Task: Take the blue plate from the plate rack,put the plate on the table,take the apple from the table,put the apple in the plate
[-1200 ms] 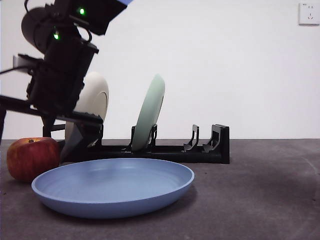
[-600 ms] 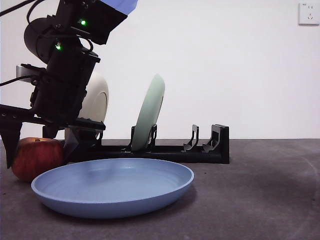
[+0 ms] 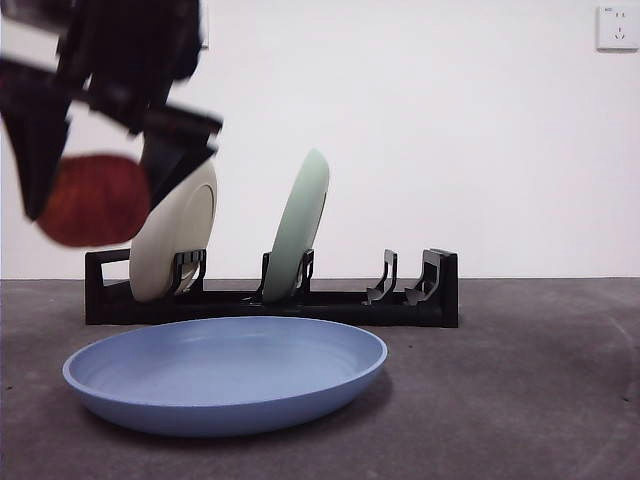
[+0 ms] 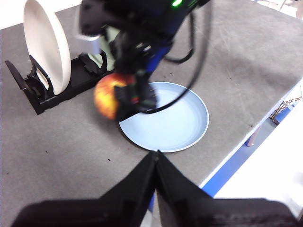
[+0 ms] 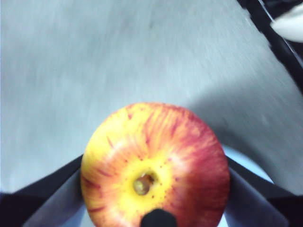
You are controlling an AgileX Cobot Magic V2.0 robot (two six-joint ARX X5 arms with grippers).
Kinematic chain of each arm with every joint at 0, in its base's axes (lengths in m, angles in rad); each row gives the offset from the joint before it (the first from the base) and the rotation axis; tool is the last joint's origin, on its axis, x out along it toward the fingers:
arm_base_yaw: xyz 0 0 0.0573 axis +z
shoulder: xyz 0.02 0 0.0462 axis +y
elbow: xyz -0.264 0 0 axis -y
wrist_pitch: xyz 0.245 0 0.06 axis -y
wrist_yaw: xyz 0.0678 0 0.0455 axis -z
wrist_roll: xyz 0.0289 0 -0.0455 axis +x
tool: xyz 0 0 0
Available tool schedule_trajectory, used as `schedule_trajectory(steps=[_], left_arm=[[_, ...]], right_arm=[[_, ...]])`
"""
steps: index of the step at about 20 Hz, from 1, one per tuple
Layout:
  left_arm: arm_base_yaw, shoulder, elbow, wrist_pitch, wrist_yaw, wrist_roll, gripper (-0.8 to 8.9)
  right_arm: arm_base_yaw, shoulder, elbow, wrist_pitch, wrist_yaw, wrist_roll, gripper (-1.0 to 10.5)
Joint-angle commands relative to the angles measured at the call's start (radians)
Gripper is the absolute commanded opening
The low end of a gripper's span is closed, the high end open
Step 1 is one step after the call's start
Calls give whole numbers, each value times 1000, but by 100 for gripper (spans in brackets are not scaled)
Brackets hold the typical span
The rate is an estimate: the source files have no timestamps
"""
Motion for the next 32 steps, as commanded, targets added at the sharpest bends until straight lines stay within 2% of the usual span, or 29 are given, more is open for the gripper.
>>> schedule_trajectory(steps=[1,5,11,16,21,25,32], left_arm=[[3,-4,-2,5,-6,-40,-8],[3,-4,-2,5,1,-79,-8],[3,-4,-2,5,-11,-114,-9],[3,-4,-2,5,-9,-152,-9],[3,-4,-2,5,-2,-196,-8],[3,-4,-2,5,2,-205,-8],[3,-4,-2,5,1,-225,-8]], right_arm=[[1,-21,-13,-48,7,-78,-11],[1,-177,-183,39,7,-78,-11],[1,-495,-711,420,7,59,-11],[1,-541,-938,616,23,158,-10],[-1,-533,-1048,790,53,216,-10],[-26,-502,-1090,862,52,289,-10],[-80,-434,-1090,916,51,316,-10]])
